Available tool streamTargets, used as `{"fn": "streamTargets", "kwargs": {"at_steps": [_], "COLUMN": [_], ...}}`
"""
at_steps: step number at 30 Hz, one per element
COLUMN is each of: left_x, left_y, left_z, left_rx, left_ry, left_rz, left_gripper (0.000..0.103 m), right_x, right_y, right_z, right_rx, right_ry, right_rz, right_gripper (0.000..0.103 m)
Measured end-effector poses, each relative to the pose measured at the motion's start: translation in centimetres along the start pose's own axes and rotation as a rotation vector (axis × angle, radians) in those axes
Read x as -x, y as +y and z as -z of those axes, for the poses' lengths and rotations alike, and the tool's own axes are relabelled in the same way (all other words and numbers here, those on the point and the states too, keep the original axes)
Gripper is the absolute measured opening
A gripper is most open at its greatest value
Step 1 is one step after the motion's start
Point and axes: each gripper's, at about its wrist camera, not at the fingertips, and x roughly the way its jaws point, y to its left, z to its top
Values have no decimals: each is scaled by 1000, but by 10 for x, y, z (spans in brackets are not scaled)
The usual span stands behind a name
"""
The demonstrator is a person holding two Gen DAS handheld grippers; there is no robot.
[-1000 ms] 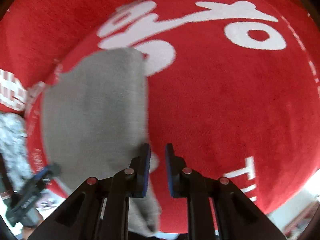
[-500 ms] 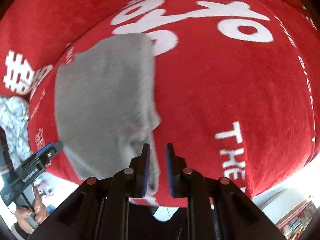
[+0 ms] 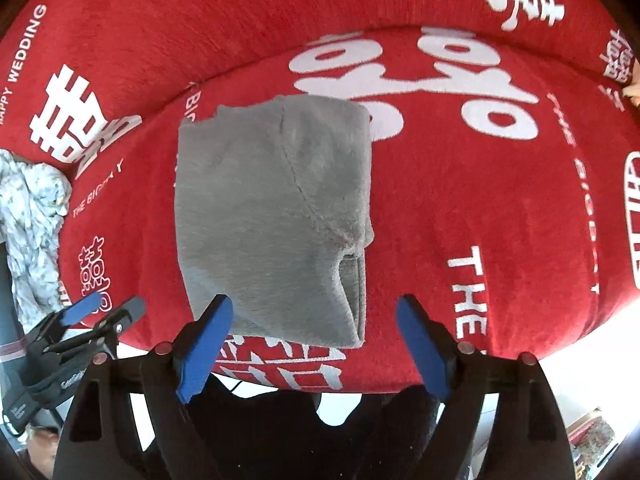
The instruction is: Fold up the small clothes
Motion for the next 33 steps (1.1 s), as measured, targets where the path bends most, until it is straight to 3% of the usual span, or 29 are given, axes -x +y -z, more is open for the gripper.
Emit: {"fn": "streamTargets", "kwargs": {"at_steps": [2,10,18,33], "left_x": [9,23,30,43], "left_y": [1,-2,-7,-5], "left_z": [0,2,4,6], "left_rx": [-11,-6,-36,-28], "left_ry": [-6,8,17,7], "left_rz": [-5,-10,-69,-60], "left_gripper": [103,103,103,103], "right_x": [6,24,38,44], "right_y": [3,11,19,23], "right_z": [2,7,10,11], "right_rx": [5,21,44,42], "right_ry": [-19,-32,-61,-65], "right_rz": [19,75,130,130], "right_gripper": [103,103,103,103]}}
